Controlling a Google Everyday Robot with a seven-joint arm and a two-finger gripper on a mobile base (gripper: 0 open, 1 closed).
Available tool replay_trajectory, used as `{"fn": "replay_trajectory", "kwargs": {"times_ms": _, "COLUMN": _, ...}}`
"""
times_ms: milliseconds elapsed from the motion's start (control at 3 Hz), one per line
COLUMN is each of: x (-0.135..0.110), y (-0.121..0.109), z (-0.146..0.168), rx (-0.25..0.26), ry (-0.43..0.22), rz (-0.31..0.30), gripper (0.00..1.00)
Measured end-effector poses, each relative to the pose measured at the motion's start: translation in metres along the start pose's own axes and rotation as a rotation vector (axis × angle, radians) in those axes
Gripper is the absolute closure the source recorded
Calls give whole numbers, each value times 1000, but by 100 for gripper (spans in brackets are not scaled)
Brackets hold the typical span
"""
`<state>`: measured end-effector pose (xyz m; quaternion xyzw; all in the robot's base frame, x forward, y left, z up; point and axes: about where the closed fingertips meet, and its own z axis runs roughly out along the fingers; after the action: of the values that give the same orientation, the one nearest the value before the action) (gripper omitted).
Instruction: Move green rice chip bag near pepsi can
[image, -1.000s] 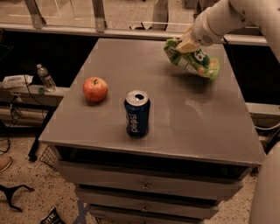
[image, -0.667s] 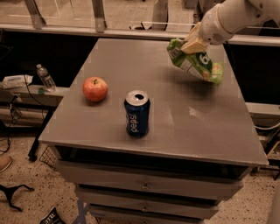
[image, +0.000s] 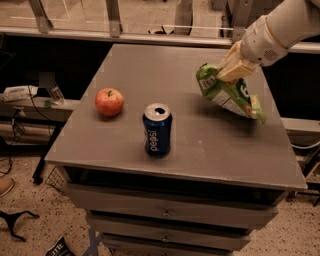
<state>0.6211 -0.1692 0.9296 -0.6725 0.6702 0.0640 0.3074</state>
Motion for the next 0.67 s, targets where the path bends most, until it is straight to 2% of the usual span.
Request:
{"fn": "replay_trajectory", "kwargs": {"times_ms": 333, "x": 0, "y": 0, "z": 0, "rx": 0, "ry": 0, "rz": 0, "gripper": 100}}
{"fn": "replay_trajectory", "kwargs": {"times_ms": 667, "x": -3, "y": 18, "z": -1, "rx": -34, "ry": 30, "rz": -53, "gripper": 100}}
